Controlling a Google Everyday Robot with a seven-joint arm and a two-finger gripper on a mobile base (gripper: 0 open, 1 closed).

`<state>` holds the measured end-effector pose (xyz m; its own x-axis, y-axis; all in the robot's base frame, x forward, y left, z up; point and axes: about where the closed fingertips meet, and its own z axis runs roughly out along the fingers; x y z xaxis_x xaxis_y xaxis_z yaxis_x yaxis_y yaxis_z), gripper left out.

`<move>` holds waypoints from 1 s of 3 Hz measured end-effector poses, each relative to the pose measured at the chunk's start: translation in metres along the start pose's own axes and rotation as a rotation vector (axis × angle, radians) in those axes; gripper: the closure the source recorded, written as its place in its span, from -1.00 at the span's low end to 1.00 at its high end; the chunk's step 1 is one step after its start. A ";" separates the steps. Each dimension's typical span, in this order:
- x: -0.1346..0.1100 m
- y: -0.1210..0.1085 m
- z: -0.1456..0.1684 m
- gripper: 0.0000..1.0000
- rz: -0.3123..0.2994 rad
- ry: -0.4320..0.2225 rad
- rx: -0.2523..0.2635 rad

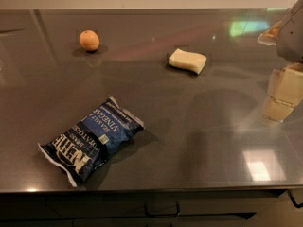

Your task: Pick orange

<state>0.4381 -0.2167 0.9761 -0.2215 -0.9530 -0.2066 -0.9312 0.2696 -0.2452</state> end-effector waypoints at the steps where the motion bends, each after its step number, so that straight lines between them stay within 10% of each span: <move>1: -0.004 -0.002 -0.001 -1.00 0.002 -0.011 0.004; 3: -0.058 -0.040 0.008 -1.00 0.015 -0.131 0.023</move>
Offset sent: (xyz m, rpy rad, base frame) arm 0.0515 0.0391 0.0153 0.1273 -0.0432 -0.0091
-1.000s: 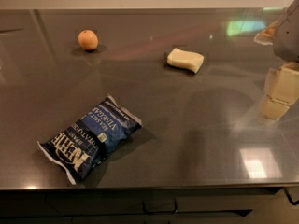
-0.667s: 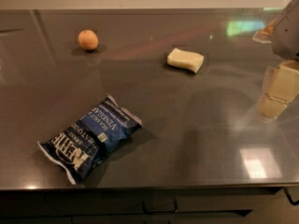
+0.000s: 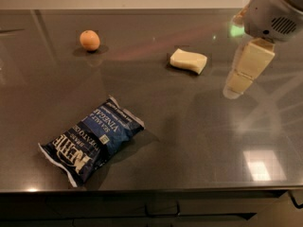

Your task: Pick orange

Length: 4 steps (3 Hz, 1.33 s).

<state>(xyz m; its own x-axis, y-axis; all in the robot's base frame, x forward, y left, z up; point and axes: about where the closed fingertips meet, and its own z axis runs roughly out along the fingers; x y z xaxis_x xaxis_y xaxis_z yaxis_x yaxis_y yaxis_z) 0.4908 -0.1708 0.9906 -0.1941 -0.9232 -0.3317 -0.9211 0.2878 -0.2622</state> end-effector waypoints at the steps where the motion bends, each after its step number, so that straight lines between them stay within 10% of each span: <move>1: -0.033 -0.022 0.020 -1.00 0.000 -0.052 -0.005; 4: -0.150 -0.110 0.139 -1.00 0.085 -0.205 -0.044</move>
Offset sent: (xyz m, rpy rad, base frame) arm 0.1209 0.1015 -0.0180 0.1451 -0.0140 0.0127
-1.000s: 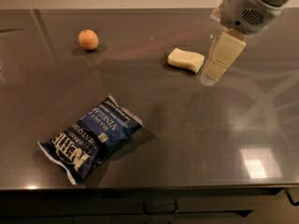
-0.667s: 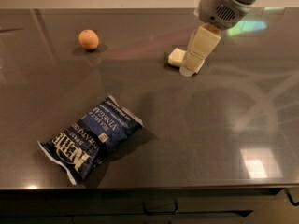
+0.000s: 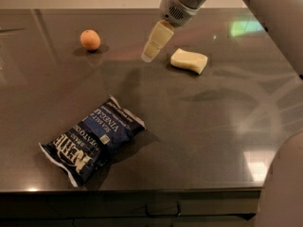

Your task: Pick orange

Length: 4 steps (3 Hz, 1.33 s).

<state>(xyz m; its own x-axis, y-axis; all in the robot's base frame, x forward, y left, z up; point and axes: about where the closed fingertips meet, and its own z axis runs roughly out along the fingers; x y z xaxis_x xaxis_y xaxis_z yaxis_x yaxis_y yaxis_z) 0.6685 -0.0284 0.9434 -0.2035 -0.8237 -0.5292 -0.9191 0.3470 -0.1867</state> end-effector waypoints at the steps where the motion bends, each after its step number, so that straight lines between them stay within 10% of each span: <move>1: -0.013 -0.013 0.027 -1.00 0.018 -0.021 -0.016; 4: -0.083 -0.064 0.131 -1.00 0.290 -0.084 -0.036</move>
Offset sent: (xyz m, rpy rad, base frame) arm 0.1350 0.0973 -0.0461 0.2061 0.1426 -0.2065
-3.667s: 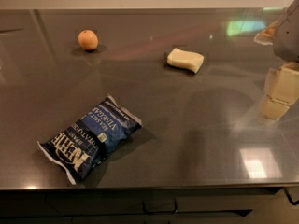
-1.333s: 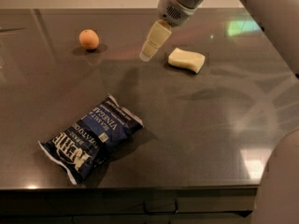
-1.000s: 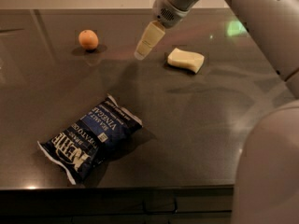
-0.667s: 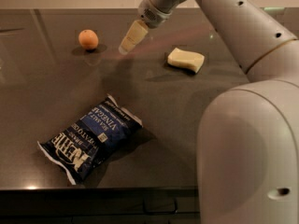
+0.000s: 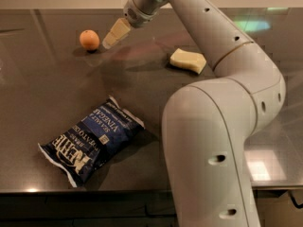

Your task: Pick orange

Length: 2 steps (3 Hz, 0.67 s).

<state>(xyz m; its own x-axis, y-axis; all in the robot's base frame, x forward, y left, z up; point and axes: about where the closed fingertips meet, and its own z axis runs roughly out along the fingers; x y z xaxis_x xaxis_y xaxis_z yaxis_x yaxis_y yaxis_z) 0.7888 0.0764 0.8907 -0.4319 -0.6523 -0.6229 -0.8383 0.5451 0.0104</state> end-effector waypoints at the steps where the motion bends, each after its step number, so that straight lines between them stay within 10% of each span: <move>1: -0.019 -0.003 0.018 -1.00 0.025 -0.011 0.019; 2: -0.036 -0.006 0.027 -1.00 0.013 -0.049 0.056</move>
Offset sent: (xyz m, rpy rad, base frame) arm 0.0377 0.0501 0.0071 0.0452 -0.1450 -0.0699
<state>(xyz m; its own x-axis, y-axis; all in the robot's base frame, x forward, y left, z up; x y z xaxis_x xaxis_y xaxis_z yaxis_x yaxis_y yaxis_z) 0.8181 0.1111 0.8916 -0.4247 -0.6195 -0.6602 -0.8124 0.5826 -0.0241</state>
